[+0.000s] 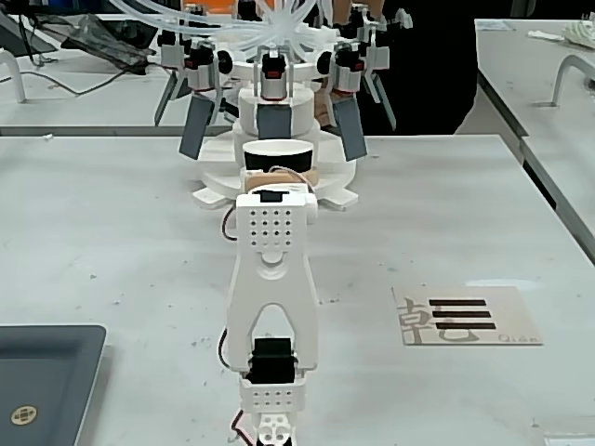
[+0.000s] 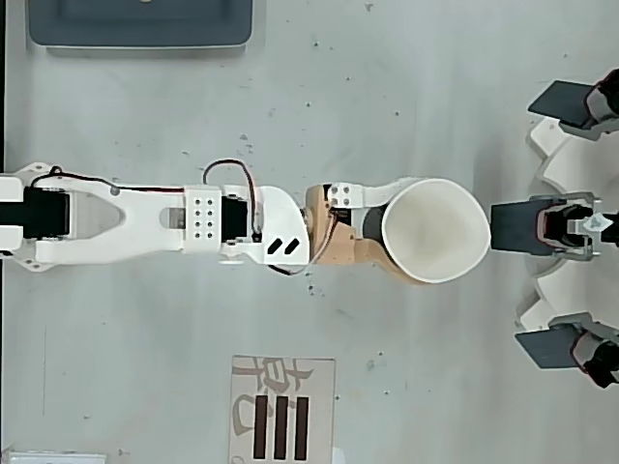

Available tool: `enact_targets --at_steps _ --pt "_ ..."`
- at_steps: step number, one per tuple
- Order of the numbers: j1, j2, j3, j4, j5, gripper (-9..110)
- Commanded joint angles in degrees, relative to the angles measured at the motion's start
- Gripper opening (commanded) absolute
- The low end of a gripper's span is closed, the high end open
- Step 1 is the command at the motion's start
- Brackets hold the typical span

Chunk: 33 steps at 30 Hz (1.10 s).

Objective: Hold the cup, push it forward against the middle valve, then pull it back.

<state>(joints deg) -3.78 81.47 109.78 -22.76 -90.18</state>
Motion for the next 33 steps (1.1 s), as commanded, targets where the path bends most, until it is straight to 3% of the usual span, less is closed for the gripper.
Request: enact_targets --at_steps 1,21,33 --pt "-0.2 2.7 -0.5 -1.8 -0.4 5" --pt "-1.0 -6.9 -14.6 2.2 -0.4 5" --pt "-2.6 -33.4 -53.7 15.6 -0.4 5"
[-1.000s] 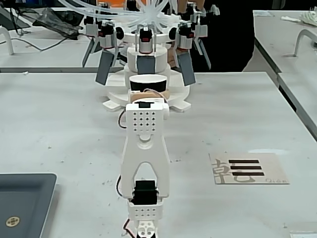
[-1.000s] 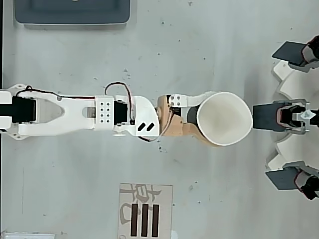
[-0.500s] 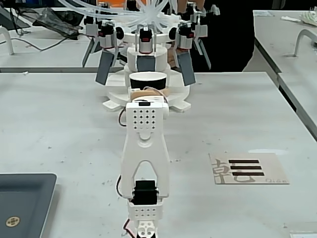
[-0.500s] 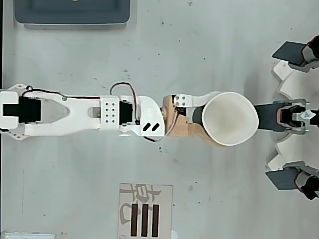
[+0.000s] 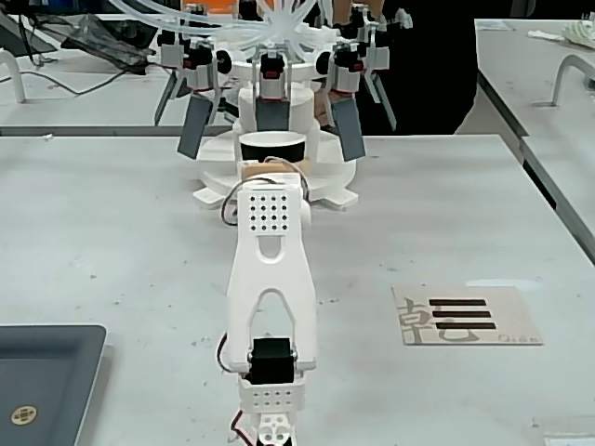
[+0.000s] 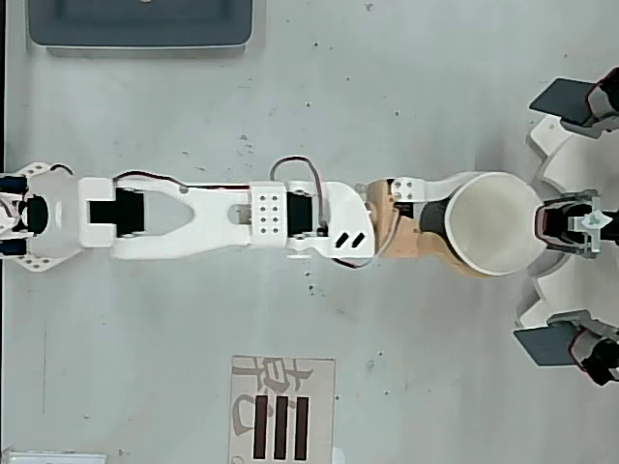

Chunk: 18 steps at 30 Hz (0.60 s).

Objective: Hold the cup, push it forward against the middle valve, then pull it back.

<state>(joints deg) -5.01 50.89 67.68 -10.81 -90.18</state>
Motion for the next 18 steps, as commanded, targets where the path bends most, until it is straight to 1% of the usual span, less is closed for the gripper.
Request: enact_targets --at_steps 1,4,7,14,18 --pt "-1.4 -4.0 -13.3 4.5 -0.4 5" --pt "-1.4 -4.7 -12.9 4.5 -0.4 5" --pt "-1.4 -2.1 -9.0 2.6 -0.4 5" --pt "-1.4 17.3 16.4 -3.8 -0.4 5" --pt "-0.9 26.0 27.9 -6.7 -0.5 5"
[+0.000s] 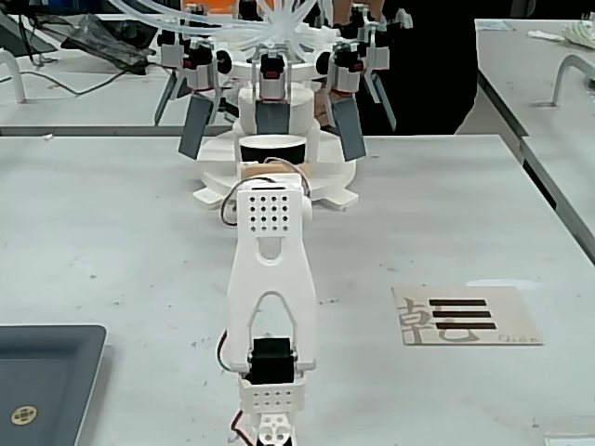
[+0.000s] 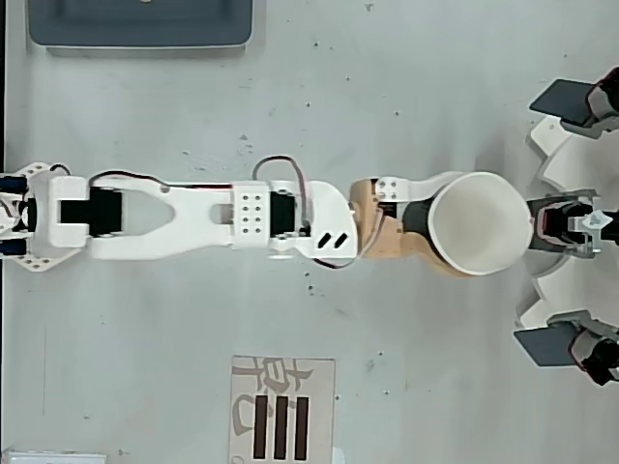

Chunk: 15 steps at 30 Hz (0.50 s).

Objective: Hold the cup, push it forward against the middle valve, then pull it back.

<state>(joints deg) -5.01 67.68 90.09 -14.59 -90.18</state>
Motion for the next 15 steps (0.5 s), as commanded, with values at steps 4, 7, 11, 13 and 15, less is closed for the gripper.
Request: enact_targets --at_steps 4,7,11,13,15 --pt "-0.6 14.7 12.6 -5.2 -0.5 5" --pt "-0.3 16.6 14.8 -5.9 -0.5 5" --pt "-0.1 17.8 15.2 -6.1 -0.5 5" --pt "0.0 18.0 15.3 -6.1 -0.5 5" --pt "0.0 18.0 15.3 -6.1 -0.5 5"
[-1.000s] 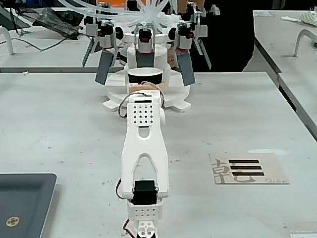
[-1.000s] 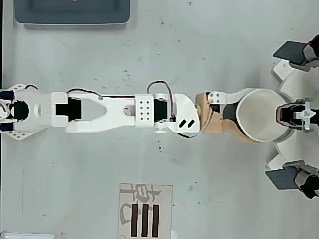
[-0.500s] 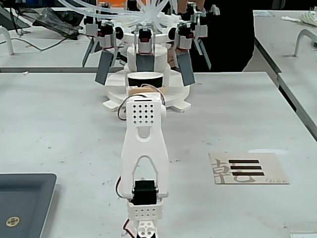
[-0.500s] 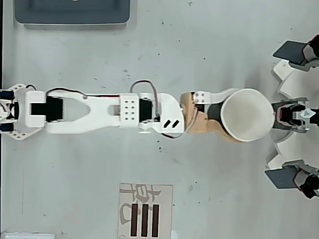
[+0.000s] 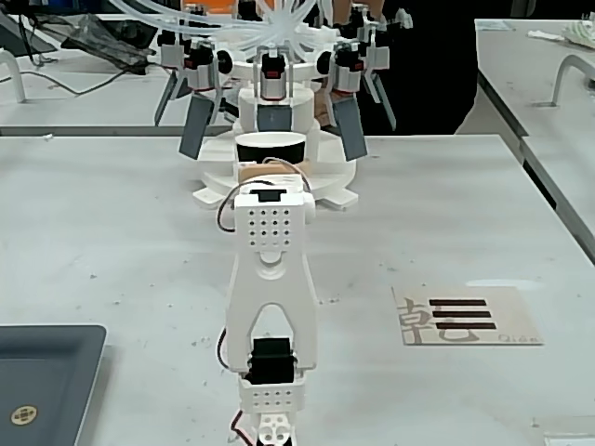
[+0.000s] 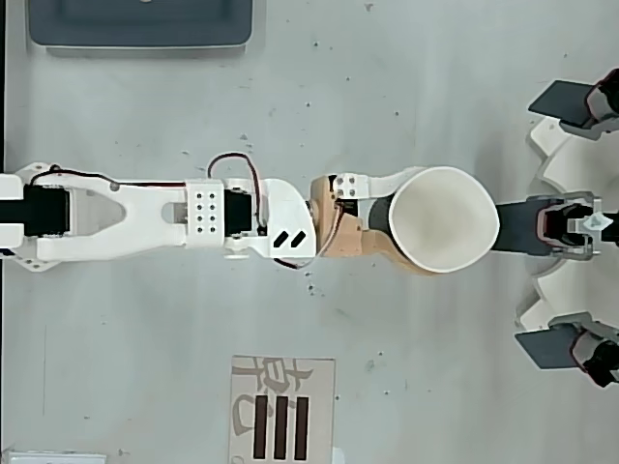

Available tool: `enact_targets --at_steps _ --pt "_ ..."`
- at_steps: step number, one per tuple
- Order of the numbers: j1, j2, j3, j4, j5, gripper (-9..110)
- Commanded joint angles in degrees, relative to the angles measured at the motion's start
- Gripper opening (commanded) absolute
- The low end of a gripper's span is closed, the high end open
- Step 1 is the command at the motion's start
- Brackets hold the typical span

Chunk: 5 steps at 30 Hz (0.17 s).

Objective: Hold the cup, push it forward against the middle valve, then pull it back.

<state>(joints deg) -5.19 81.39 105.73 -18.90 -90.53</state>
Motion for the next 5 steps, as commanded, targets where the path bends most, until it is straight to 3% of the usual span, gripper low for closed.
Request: enact_targets --at_steps 1,5 --pt "0.2 4.2 -0.4 -1.8 -0.2 5" --pt "0.2 4.2 0.4 -2.0 -0.2 5"
